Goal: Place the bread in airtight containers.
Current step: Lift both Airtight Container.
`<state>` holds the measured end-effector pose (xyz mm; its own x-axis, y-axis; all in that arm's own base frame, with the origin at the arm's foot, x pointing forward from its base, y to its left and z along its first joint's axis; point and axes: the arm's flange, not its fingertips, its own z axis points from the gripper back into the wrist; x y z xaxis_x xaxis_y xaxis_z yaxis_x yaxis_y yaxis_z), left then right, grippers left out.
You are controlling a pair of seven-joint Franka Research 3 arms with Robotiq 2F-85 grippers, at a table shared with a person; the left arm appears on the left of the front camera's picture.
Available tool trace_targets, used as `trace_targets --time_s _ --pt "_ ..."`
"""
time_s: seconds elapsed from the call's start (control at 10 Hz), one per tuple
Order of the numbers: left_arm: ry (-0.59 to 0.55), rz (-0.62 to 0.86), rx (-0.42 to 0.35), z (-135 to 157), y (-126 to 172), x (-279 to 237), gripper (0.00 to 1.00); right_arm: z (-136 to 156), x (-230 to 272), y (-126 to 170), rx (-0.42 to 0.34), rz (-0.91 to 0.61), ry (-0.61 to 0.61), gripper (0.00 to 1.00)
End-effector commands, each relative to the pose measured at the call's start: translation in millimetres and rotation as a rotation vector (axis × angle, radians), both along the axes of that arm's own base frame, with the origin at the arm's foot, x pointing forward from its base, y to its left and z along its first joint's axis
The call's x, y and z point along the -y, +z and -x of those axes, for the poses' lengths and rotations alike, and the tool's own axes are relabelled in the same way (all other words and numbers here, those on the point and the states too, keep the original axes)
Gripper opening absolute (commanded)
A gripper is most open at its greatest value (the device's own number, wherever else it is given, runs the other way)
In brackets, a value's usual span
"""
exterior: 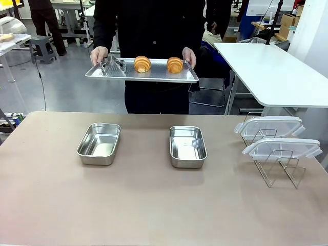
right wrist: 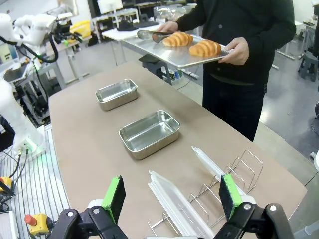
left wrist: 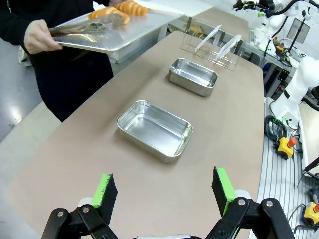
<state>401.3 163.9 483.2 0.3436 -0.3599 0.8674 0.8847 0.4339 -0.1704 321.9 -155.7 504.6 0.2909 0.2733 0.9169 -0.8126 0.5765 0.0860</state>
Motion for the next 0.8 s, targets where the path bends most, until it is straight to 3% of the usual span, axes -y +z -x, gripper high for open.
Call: trace_targets --time_s 0.0,0.5,0.6,0.7 --pt "-0.025 -0.003 0.012 0 -1 -3 1.00 -3 0 1 0.031 -0.003 0.008 1.00" --pt "-0.025 -0.003 0.012 0 -1 -3 1.00 -3 0 1 0.031 -0.003 0.008 1.00" --pt "0.000 0.000 0.000 0 0 0 1.00 0 0 0 0.000 0.001 0.001 1.00" --pt "0.005 -0.051 -0.036 -16 11 22 1.00 -24 -26 14 -0.041 0.059 -0.033 1.00"
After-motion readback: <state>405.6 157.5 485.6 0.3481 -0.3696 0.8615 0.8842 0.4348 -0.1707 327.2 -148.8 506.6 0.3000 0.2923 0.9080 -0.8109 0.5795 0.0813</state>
